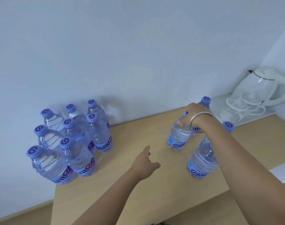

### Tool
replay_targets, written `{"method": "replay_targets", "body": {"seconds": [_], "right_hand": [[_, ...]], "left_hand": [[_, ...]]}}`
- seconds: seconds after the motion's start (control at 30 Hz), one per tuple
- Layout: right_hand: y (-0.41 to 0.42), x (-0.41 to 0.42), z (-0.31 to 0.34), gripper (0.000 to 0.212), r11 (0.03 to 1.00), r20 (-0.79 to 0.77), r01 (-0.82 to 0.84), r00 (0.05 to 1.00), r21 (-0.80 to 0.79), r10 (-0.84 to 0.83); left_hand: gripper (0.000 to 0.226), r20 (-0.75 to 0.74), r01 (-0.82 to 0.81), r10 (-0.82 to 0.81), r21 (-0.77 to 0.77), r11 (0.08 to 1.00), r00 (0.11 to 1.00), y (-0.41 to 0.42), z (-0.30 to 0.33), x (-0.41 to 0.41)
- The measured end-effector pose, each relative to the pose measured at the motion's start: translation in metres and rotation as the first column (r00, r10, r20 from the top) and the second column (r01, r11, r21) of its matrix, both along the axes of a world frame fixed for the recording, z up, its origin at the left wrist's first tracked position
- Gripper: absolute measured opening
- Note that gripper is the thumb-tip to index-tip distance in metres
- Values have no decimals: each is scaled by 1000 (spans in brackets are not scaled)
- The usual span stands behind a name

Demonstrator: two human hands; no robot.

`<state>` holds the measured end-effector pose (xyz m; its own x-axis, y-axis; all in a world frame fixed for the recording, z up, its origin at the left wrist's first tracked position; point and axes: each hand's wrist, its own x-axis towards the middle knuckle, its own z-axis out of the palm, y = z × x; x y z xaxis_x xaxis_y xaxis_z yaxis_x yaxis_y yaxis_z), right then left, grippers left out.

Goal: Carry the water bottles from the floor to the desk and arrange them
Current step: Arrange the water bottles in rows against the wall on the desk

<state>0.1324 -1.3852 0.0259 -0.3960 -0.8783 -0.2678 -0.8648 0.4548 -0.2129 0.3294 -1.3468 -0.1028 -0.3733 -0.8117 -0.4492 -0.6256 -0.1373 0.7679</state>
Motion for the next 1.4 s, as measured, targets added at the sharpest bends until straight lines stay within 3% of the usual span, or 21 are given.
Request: {"method": "replay_targets", "body": {"seconds": [0.2, 0.3, 0.4, 0.57, 0.7, 0.77, 0.83, 0.9, 0.97, 1.03, 1.2, 1.4], "right_hand": [[15, 32, 49, 36, 968, 124, -130, 980, -214, 158], [25, 53, 79, 39, 924, 116, -233, 953, -302, 279], [31, 72, 99, 42, 880, 117, -315, 919, -355, 376], [26, 92, 110, 50, 837, 109, -367, 890, -405, 443], [20, 103, 111, 54, 755, 68, -449, 838, -477, 542], [17, 105, 109, 50, 700, 135, -466, 774, -541, 619], [14, 106, 104, 39, 671, 359, -440, 601, -597, 714], [11, 107, 97, 32, 707, 673, -380, 244, -596, 698], [8, 109, 87, 39, 770, 833, -342, -77, -539, 548], [2, 115, 79, 45, 779, 844, -326, -188, -535, 502], [-4, 134, 73, 27, 769, 794, -203, -95, -606, 601], [-8, 145, 54, 26, 762, 768, -151, 28, -629, 640]], "left_hand": [[99, -7, -71, 71, -173, 982, 997, -4, -1, 22], [107, -127, -143, 117, -222, 964, 985, -3, 6, 25], [90, -372, -292, 204, -200, 935, 906, -1, 15, 23], [69, -442, -454, 309, -272, 849, 842, 7, 26, 35], [63, -541, -472, 309, -189, 861, 782, 15, 40, 50], [64, -580, -427, 270, -152, 891, 769, 18, 50, 59], [61, -606, -334, 199, -118, 935, 770, 20, 59, 70], [54, -634, -206, 116, -69, 976, 765, 22, 67, 80], [54, -657, -61, 29, -25, 998, 753, 24, 76, 89], [54, -666, 41, -35, -7, 999, 745, 25, 82, 95], [58, -675, 19, 28, 62, 998, 737, 24, 84, 100], [73, -641, -408, 328, 27, 913, 694, 35, 69, 94]]}}
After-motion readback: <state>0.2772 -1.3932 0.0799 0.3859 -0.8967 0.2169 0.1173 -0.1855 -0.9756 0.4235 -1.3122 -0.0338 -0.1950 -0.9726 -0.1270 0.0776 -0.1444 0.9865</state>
